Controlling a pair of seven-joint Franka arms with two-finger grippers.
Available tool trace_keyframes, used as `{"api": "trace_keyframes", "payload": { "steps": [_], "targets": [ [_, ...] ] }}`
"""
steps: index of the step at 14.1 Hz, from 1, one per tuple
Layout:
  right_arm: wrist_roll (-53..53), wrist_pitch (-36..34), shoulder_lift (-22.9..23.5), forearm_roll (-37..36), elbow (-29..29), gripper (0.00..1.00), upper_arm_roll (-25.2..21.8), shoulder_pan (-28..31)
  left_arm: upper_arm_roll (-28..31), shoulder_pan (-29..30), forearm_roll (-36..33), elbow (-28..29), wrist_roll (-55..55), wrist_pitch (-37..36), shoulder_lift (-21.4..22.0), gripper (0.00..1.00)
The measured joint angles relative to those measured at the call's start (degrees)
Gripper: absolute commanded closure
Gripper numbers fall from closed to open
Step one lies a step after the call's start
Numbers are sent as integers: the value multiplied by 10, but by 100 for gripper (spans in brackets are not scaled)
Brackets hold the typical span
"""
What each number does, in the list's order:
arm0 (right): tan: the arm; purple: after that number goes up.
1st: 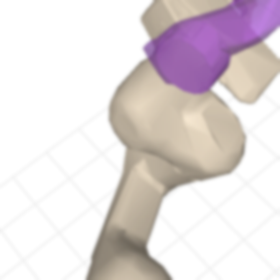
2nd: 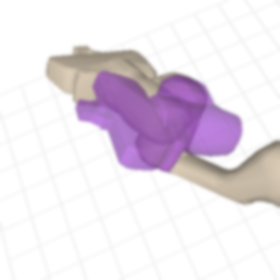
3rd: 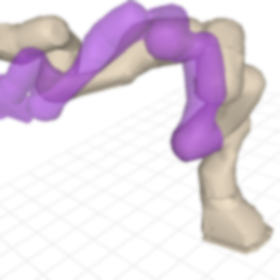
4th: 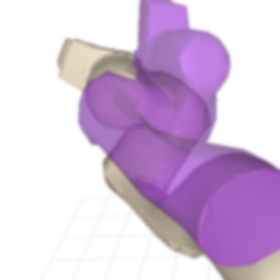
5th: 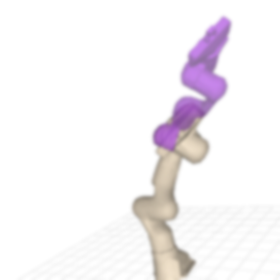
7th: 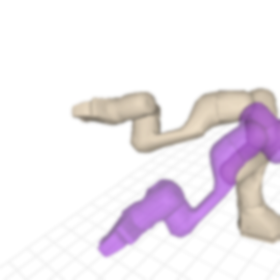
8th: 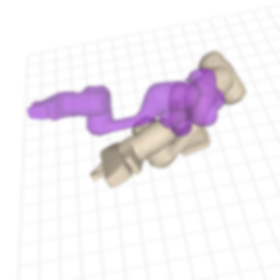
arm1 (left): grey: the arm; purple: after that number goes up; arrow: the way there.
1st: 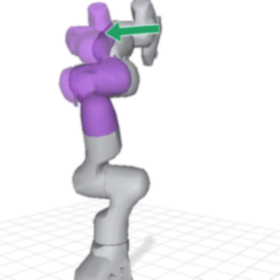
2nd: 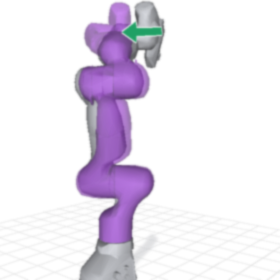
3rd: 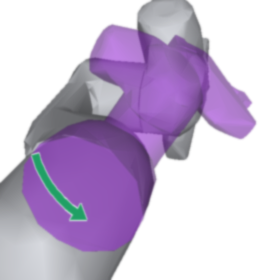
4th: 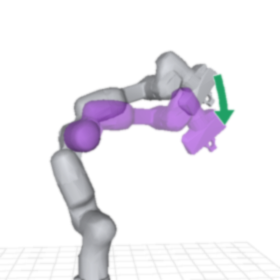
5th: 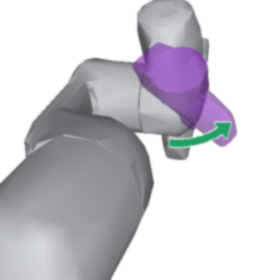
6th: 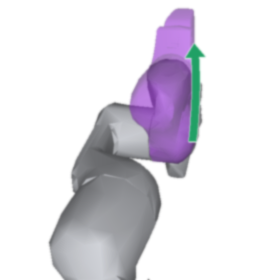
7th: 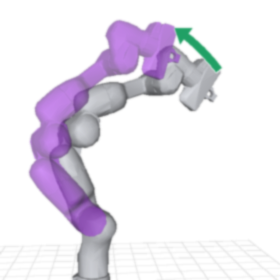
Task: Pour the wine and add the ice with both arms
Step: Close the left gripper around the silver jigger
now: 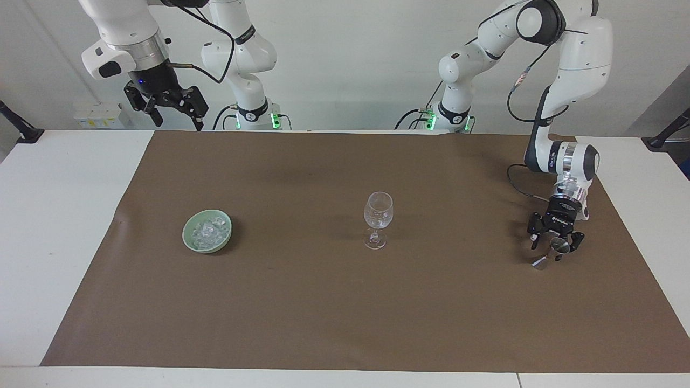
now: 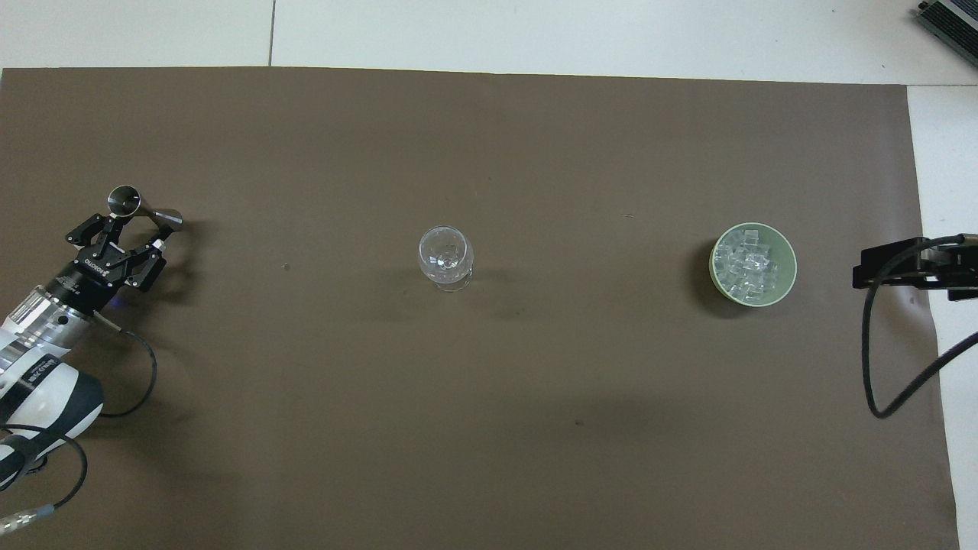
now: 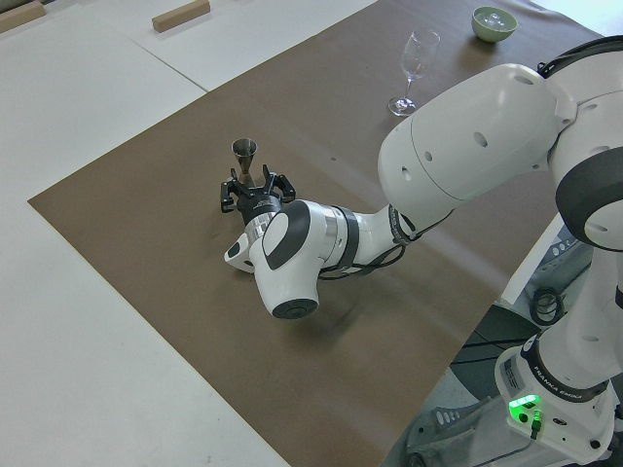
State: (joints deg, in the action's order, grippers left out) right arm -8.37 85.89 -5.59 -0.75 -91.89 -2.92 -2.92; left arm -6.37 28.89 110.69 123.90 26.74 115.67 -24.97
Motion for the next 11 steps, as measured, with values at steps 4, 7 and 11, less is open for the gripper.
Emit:
{"api": "trace_keyframes", "payload": {
  "steps": [4,7,11],
  "targets": [
    [0,0,0,0,0,0,0,0,0,0,6,-1,0,5,0,35],
    [0,0,0,0,0,0,0,0,0,-1,10,-2,0,6,-2,36],
    [0,0,0,0,0,0,0,0,0,-2,11,-6,0,6,-6,37]
  ]
}}
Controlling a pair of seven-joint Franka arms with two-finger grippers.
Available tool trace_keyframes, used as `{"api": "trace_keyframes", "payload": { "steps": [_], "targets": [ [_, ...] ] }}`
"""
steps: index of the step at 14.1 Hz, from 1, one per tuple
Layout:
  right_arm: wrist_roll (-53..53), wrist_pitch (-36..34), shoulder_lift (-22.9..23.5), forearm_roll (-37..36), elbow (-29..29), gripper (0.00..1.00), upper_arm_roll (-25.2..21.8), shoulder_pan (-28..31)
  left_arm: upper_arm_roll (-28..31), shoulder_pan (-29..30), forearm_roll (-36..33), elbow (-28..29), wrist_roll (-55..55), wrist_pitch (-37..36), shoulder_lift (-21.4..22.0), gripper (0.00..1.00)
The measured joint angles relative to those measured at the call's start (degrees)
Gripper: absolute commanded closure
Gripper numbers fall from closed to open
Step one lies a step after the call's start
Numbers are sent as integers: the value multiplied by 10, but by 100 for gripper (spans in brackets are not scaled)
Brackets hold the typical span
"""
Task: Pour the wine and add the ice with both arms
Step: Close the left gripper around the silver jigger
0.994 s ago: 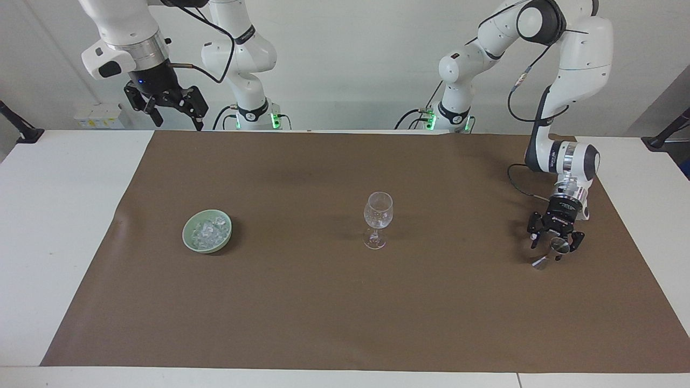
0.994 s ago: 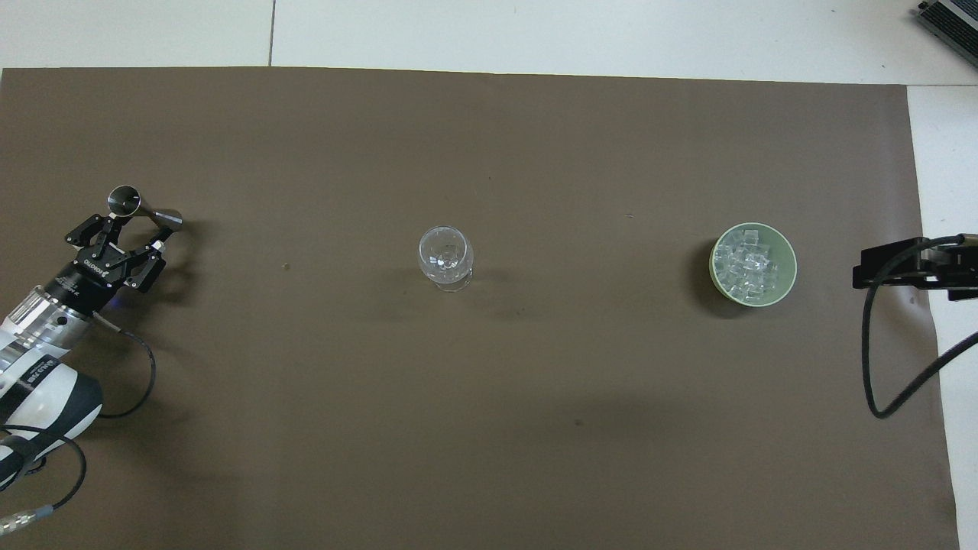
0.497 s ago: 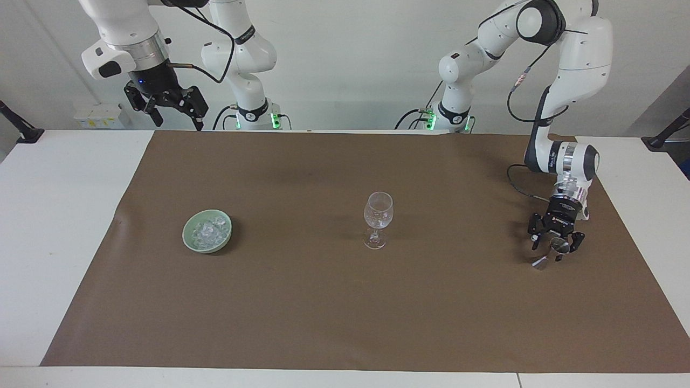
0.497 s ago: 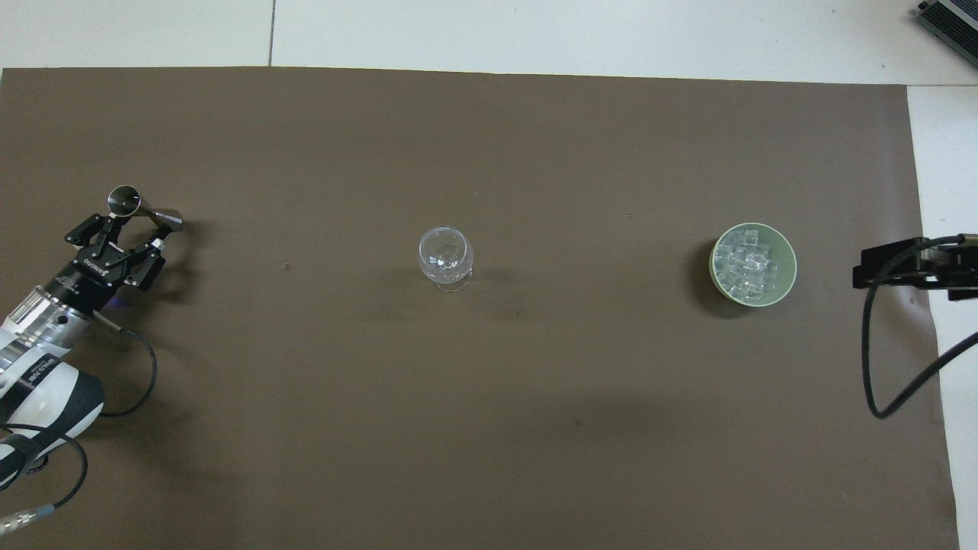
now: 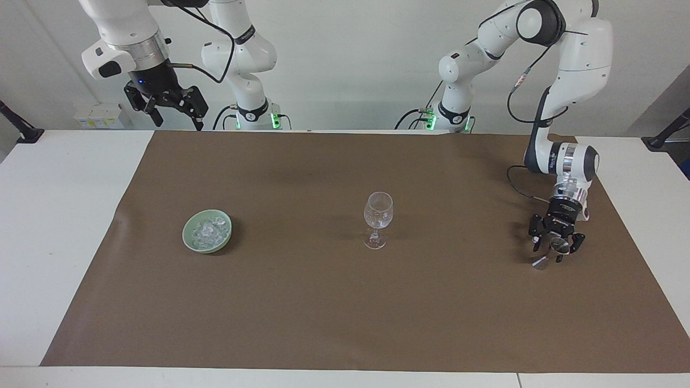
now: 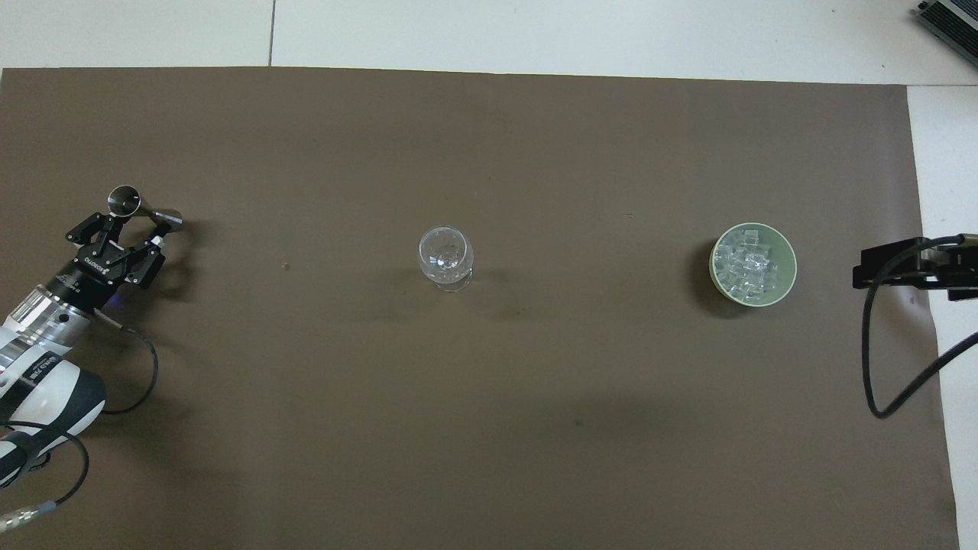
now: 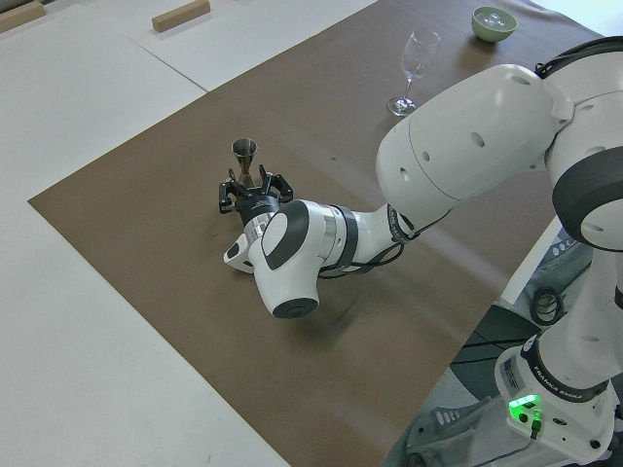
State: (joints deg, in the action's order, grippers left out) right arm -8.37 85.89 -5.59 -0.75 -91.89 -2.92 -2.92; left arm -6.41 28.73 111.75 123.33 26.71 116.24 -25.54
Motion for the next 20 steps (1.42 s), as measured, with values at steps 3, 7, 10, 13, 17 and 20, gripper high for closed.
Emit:
{"api": "trace_keyframes", "payload": {
  "steps": [3,7,10,13,17,20],
  "targets": [
    [0,0,0,0,0,0,0,0,0,-4,7,-1,-1,0,-1,39],
    [0,0,0,0,0,0,0,0,0,-7,11,-1,-1,0,-1,41],
    [0,0,0,0,0,0,0,0,0,-7,12,-1,-1,0,-1,42],
    [0,0,0,0,0,0,0,0,0,-7,15,-1,-1,1,-1,44],
    [0,0,0,0,0,0,0,0,0,-8,21,-1,-2,3,-1,46],
    [0,0,0,0,0,0,0,0,0,-8,23,-1,-2,7,-1,48]
  ]
}}
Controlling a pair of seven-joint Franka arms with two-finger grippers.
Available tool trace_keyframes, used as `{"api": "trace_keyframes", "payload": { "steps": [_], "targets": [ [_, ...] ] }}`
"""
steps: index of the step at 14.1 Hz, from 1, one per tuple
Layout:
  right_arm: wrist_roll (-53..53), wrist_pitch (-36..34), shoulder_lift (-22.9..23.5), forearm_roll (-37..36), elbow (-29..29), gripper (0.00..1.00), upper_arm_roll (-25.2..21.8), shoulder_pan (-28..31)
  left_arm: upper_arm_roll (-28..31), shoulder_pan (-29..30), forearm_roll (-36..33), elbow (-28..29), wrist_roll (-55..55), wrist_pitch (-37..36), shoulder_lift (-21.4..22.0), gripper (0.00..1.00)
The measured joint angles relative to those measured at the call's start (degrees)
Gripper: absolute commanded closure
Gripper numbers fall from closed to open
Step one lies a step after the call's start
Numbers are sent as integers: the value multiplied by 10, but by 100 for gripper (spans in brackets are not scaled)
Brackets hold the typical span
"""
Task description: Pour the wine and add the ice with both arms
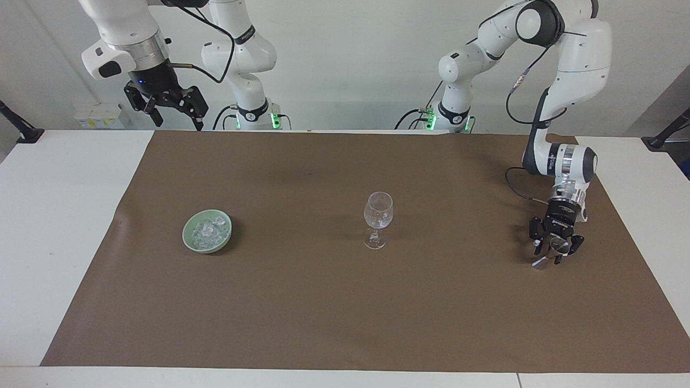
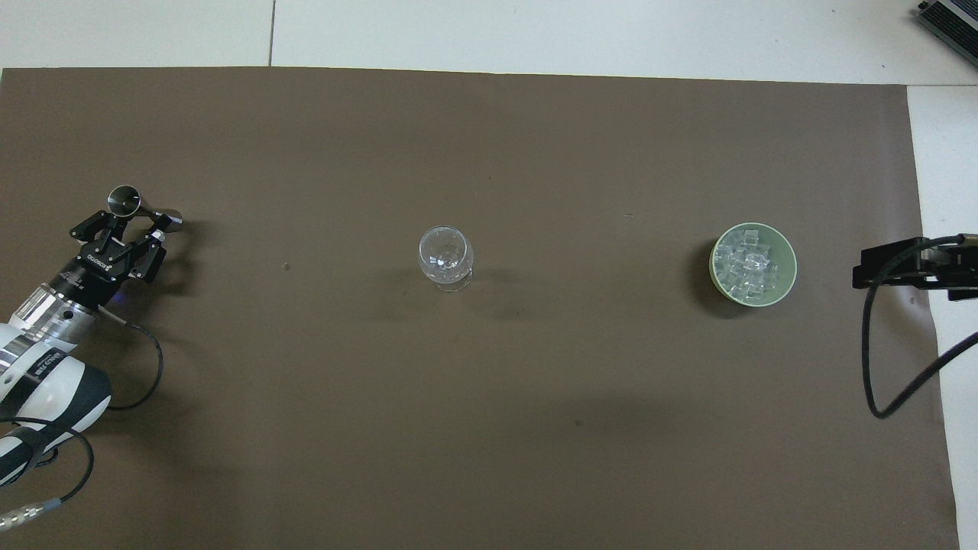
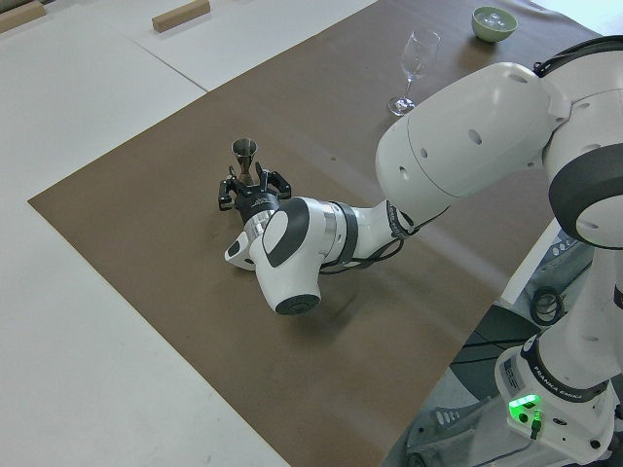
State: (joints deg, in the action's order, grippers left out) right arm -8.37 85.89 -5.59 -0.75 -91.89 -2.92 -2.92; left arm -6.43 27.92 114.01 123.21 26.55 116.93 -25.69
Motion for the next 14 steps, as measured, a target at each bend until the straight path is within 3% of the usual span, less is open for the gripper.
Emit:
{"api": "trace_keyframes", "payload": {
  "steps": [14],
  "targets": [
    [0,0,0,0,0,0,0,0,0,-7,15,0,0,4,0,53]
  ]
}}
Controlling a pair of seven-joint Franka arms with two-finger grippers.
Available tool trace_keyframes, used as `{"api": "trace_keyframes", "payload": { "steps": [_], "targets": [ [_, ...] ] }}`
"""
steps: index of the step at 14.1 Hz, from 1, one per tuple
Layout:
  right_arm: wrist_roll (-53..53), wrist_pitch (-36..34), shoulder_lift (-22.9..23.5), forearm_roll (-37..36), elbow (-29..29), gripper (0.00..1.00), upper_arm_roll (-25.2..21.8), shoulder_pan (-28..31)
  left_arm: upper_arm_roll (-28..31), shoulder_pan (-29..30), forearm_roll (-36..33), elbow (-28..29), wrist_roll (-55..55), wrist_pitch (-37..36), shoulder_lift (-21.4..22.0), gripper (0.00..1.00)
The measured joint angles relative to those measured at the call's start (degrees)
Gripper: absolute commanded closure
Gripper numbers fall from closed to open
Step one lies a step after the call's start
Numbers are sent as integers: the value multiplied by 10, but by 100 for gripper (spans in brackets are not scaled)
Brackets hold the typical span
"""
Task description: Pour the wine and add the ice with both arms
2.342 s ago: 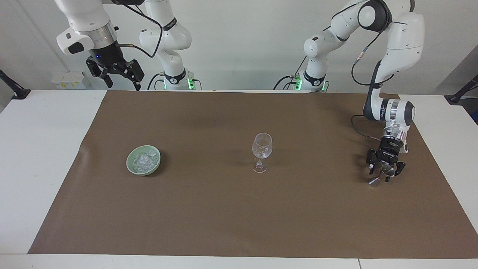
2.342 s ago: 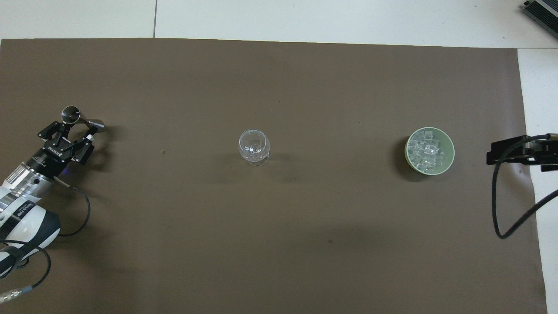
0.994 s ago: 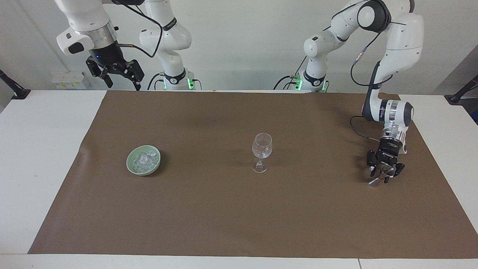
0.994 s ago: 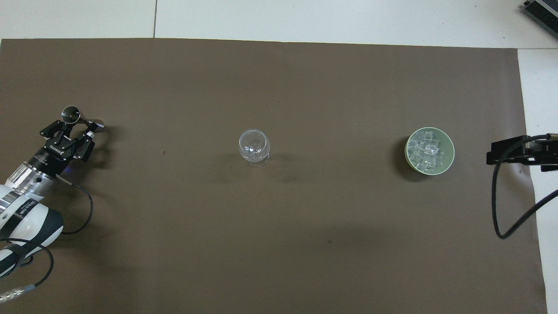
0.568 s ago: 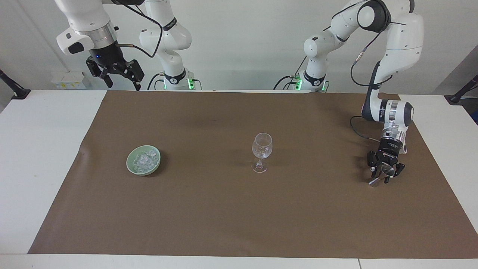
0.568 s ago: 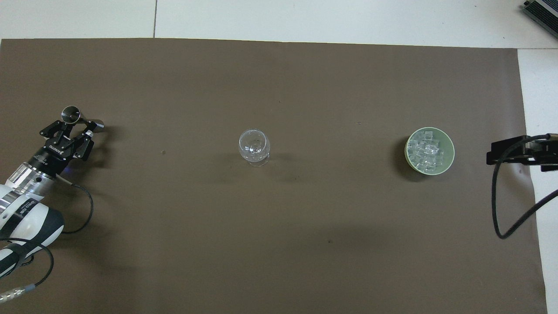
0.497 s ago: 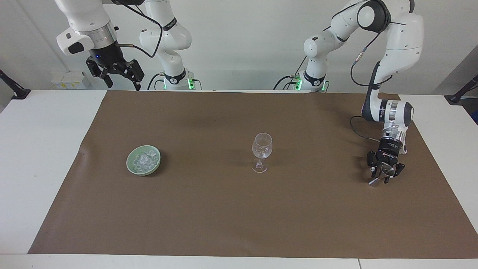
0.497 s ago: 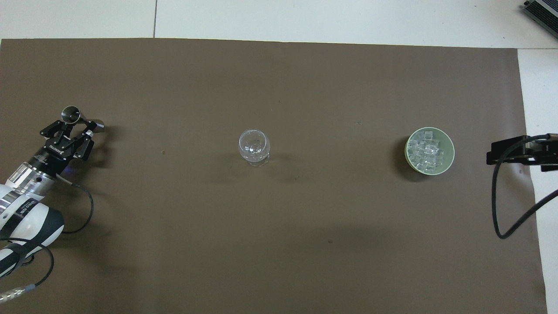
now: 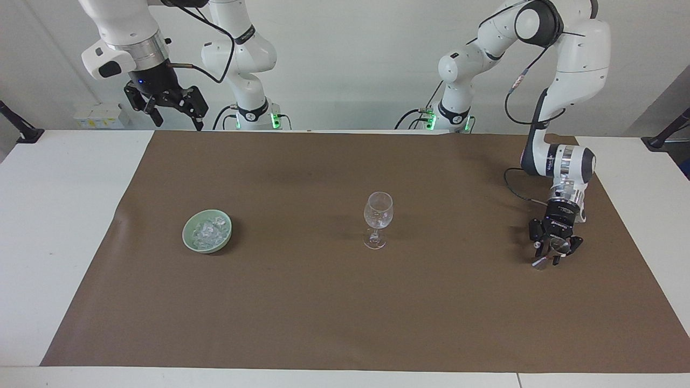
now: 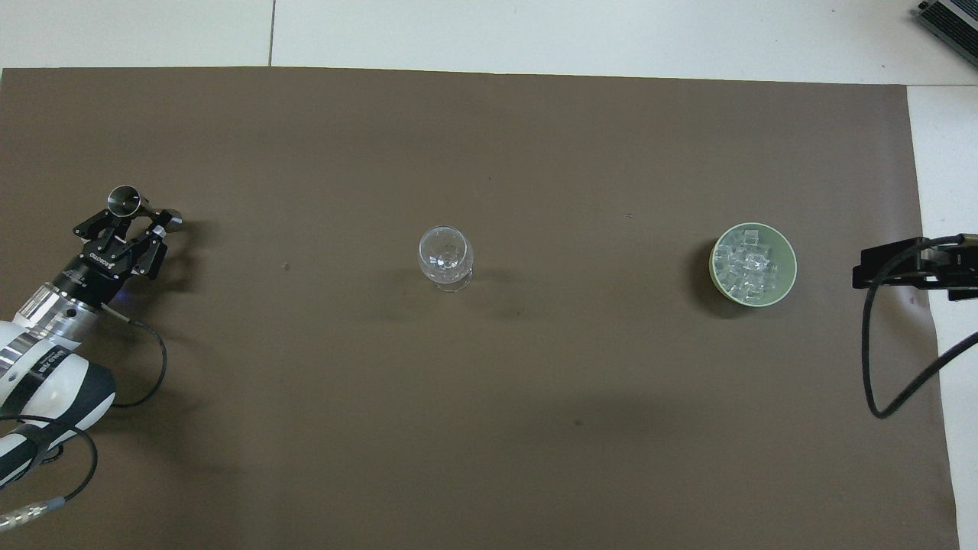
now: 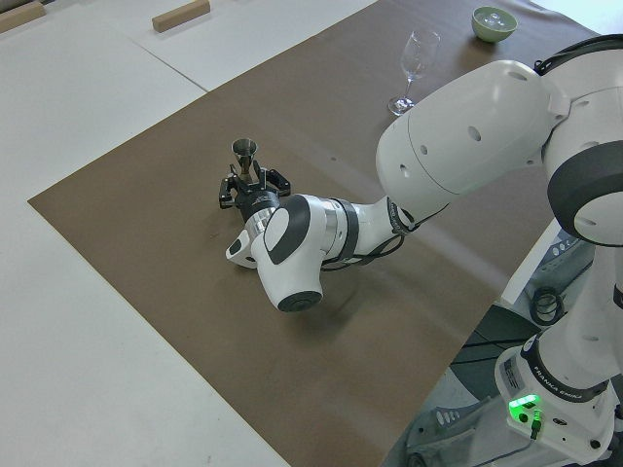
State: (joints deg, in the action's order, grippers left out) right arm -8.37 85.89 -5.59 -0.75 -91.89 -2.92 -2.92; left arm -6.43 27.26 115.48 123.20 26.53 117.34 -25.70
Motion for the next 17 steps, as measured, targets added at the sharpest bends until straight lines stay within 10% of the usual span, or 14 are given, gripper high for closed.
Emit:
{"api": "trace_keyframes", "payload": {
  "steps": [17],
  "targets": [
    [0,0,0,0,0,0,0,0,2,0,0,-5,0,1,0,61]
  ]
}}
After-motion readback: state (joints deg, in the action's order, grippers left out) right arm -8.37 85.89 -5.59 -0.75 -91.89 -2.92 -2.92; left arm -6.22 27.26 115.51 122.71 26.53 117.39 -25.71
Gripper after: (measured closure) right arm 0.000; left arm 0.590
